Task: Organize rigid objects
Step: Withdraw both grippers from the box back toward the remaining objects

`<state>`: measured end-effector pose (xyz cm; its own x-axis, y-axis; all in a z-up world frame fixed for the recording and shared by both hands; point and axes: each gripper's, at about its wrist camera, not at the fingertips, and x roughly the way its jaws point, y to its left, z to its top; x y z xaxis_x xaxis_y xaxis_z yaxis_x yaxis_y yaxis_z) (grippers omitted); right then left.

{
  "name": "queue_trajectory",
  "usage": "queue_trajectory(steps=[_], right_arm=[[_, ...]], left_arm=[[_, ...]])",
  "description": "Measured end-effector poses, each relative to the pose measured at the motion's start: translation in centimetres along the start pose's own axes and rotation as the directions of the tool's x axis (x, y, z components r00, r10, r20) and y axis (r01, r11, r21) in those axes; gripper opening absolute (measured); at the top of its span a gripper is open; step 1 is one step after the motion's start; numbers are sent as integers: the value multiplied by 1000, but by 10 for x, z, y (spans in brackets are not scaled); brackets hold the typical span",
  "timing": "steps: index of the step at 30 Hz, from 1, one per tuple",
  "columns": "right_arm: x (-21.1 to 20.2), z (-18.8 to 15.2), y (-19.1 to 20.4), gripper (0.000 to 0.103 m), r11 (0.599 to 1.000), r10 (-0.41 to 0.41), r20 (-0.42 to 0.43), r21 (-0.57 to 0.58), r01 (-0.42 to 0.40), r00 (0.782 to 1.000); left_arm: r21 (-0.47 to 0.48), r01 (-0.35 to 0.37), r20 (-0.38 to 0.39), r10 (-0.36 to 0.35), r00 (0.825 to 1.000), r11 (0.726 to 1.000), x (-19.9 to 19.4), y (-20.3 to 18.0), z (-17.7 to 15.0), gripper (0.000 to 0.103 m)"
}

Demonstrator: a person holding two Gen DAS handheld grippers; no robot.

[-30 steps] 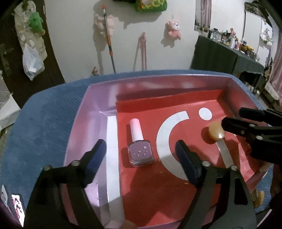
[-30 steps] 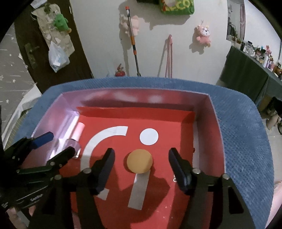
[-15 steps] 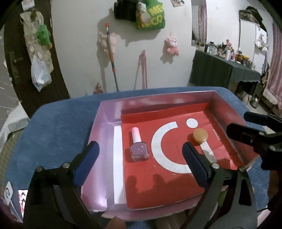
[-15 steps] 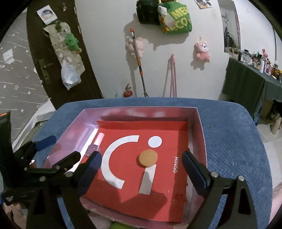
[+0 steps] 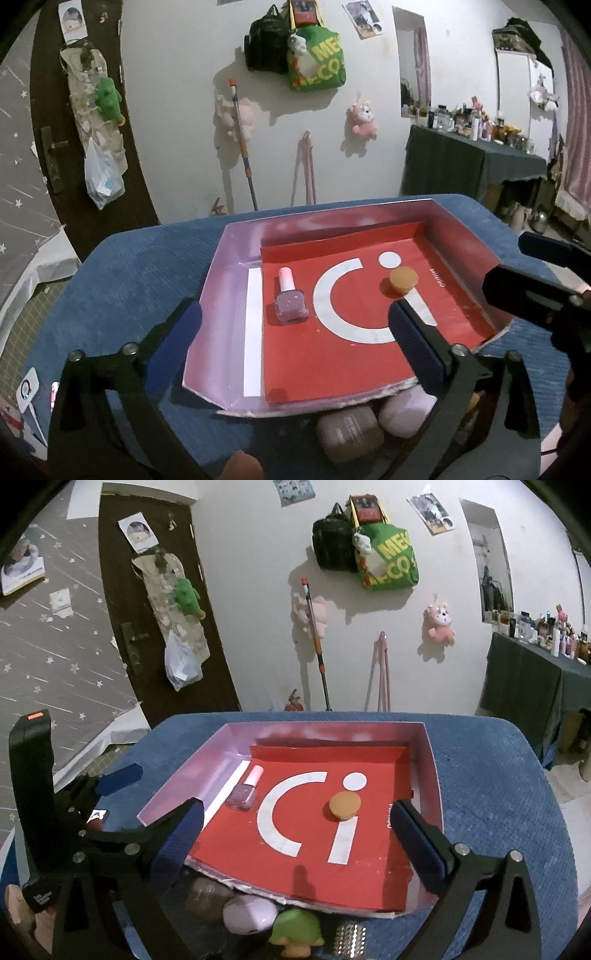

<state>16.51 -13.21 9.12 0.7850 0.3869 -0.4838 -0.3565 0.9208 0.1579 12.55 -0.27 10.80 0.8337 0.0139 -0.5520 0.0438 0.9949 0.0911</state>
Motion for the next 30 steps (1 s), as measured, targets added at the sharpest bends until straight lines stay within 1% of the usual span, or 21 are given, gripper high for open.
queue_trajectory(steps=[4, 8, 10, 13, 16, 20, 24, 27, 30], right_arm=[[-13, -9, 8, 103, 1000, -15, 42, -17, 16, 999], [-22, -17, 14, 103, 999, -32, 60, -34, 34, 998], [-27, -22, 15, 103, 999, -29, 63, -32, 31, 998], [-29, -28, 12, 103, 1000, -19, 53, -14, 19, 998], [-30, -36, 11, 103, 1000, -24, 36, -8, 24, 999], [-34, -46, 9, 103, 1000, -18, 21, 3, 18, 1000], [-35, -57, 13, 103, 1000, -18, -6, -10, 18, 1000], [-36, -63, 13, 103, 1000, -5, -18, 1, 5, 1000], [-39, -71, 14, 103, 1000, -3, -24, -3, 3, 1000]], left_arm=[[-12, 15, 10, -14, 1000, 1000, -10, -4, -7, 103], [-49, 47, -13, -47, 999, 998, -12, -1, -15, 103], [-60, 51, -21, -53, 998, 997, -14, -2, -21, 103], [-77, 71, -36, -74, 997, 994, -17, -3, -28, 103], [-91, 83, -44, -87, 995, 992, -21, -4, -35, 103], [-97, 79, -52, -85, 995, 992, -25, -6, -43, 103], [-104, 84, -62, -91, 994, 991, -31, -8, -51, 103], [-99, 73, -68, -80, 994, 992, -33, -11, -57, 103], [-106, 80, -84, -89, 993, 991, -33, -12, -64, 103]])
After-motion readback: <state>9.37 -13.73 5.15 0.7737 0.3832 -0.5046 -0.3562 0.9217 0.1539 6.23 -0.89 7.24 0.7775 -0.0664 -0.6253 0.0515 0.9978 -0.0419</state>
